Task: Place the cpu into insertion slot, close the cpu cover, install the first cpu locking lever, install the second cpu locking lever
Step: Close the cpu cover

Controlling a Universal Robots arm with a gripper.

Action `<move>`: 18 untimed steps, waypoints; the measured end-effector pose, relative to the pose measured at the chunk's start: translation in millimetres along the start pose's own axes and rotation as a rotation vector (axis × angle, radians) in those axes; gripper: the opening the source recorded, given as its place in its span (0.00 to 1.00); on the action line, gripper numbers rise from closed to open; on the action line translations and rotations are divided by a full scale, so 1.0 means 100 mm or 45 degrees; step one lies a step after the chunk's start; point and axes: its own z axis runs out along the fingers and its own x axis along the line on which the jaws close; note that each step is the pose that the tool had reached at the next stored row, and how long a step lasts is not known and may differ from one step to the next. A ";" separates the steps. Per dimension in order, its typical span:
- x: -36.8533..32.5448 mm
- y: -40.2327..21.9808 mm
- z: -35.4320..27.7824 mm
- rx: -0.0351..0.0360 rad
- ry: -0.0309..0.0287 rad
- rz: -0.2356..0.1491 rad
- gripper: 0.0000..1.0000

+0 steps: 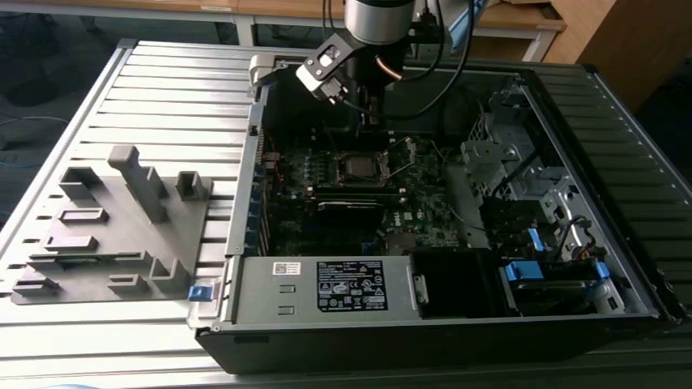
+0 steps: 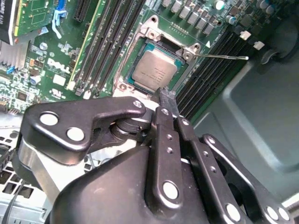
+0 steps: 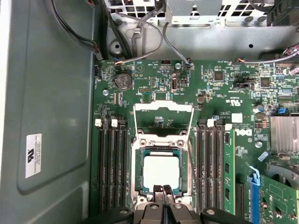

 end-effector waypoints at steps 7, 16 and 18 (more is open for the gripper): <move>0.001 0.002 -0.027 0.0026 -0.0001 0.000 0.11; 0.003 0.054 -0.024 0.0026 -0.0001 0.000 0.11; 0.003 0.067 -0.023 0.0026 -0.0001 0.000 0.11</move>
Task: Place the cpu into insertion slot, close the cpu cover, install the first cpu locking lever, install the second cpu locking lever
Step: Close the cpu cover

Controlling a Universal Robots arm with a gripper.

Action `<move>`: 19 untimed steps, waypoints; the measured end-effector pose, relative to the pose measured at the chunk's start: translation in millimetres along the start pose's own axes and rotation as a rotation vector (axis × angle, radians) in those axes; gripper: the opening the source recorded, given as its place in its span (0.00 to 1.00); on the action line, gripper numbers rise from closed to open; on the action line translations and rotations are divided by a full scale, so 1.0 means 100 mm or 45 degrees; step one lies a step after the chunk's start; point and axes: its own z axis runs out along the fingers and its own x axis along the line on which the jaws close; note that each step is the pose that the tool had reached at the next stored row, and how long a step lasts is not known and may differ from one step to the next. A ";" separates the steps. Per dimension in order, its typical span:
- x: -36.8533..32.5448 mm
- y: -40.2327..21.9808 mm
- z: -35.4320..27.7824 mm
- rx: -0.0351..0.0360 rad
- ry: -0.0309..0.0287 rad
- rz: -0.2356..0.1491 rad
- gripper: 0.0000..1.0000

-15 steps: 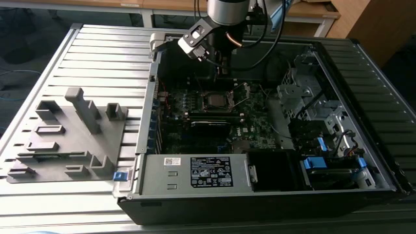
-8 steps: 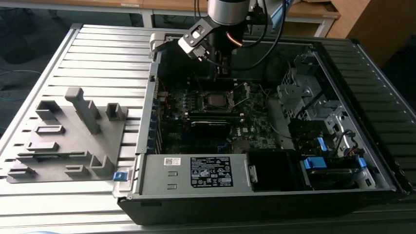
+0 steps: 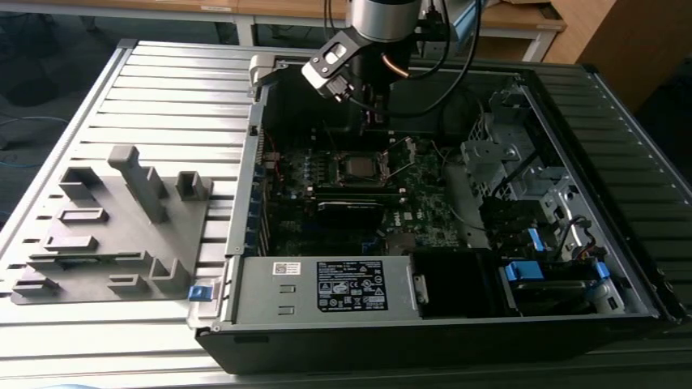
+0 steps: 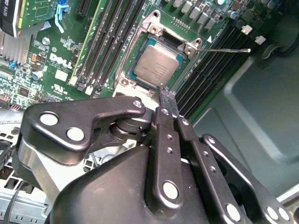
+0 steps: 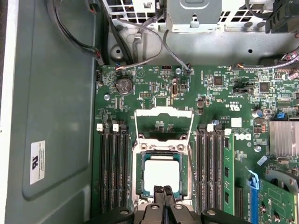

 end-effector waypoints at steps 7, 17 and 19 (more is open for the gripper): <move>0.001 0.002 -0.003 0.0001 -0.0001 0.000 0.11; 0.001 0.002 -0.029 0.0015 -0.0004 0.000 0.11; 0.002 0.003 -0.034 0.0013 0.0000 0.000 0.11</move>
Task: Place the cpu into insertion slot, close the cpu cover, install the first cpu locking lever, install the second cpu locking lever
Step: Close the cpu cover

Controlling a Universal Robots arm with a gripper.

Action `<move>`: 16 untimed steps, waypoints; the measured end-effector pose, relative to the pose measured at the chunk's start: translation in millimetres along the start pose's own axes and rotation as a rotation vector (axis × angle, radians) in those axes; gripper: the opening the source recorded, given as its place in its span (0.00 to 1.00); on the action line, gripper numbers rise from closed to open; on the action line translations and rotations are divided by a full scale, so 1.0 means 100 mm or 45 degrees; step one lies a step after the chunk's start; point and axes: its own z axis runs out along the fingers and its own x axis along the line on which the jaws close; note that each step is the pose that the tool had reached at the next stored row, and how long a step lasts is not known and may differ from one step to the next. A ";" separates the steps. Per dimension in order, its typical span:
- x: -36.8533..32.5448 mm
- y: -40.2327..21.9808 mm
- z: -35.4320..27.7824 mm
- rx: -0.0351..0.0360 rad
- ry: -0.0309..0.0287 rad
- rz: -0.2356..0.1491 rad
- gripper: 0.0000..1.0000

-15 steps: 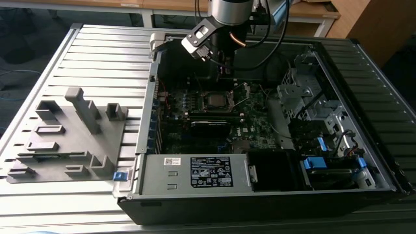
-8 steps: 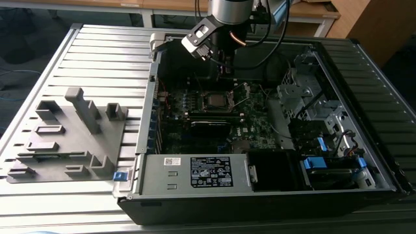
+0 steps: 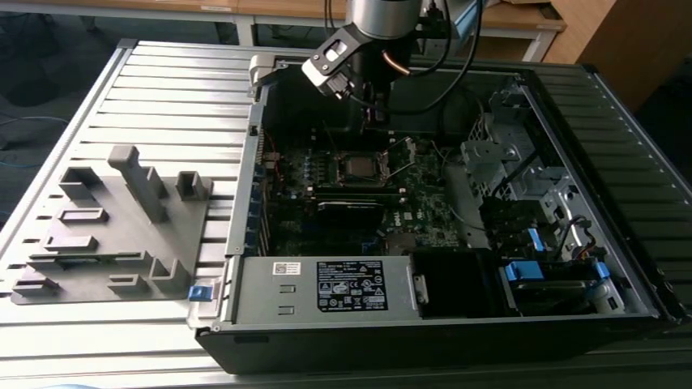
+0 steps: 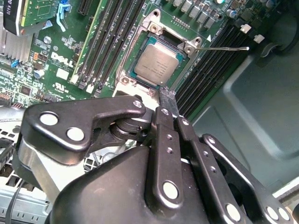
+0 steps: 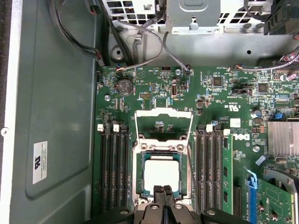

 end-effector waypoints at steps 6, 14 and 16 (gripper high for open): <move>0.000 0.011 -0.008 0.0000 -0.0001 0.000 0.11; 0.001 0.028 -0.007 0.0000 0.0000 0.000 0.11; 0.001 0.029 -0.007 0.0000 0.0000 0.000 0.11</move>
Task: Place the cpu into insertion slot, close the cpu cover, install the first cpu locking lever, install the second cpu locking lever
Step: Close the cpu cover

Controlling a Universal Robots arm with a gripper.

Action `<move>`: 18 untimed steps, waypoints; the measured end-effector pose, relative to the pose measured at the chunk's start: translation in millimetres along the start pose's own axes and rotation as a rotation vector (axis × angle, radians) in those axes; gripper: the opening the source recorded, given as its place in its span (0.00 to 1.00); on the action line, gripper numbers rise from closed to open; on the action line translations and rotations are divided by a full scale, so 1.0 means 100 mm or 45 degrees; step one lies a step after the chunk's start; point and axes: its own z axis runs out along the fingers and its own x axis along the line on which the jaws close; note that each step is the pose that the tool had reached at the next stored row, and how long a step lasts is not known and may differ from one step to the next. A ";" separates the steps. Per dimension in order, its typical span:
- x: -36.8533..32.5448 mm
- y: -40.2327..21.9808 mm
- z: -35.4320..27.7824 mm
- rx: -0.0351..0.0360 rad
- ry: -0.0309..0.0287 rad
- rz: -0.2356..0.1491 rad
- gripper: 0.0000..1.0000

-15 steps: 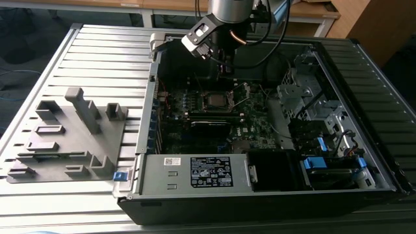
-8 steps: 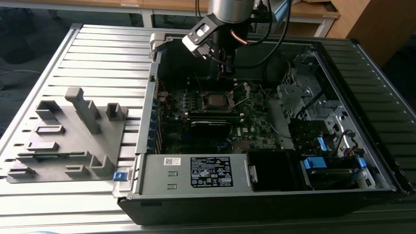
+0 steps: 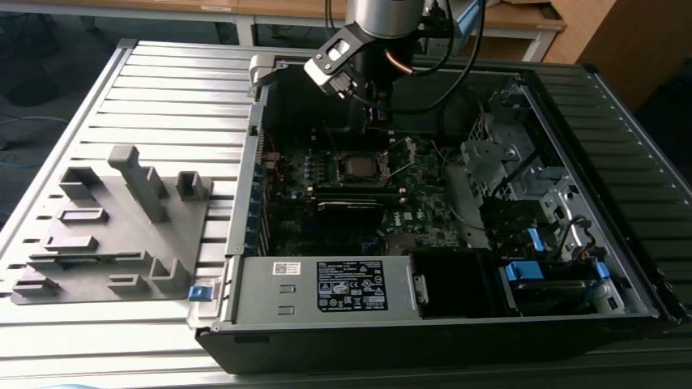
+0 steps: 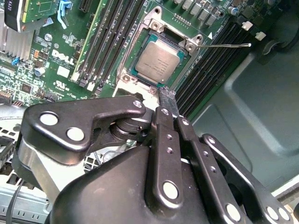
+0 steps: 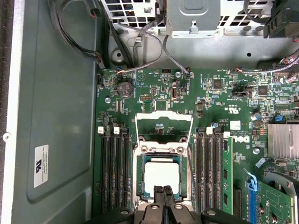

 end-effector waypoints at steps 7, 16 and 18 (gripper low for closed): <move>0.001 0.001 -0.015 0.0000 0.0000 0.000 0.11; 0.001 0.041 -0.014 0.0000 0.0000 0.000 0.11; 0.002 0.056 -0.013 0.0000 -0.0001 0.000 0.11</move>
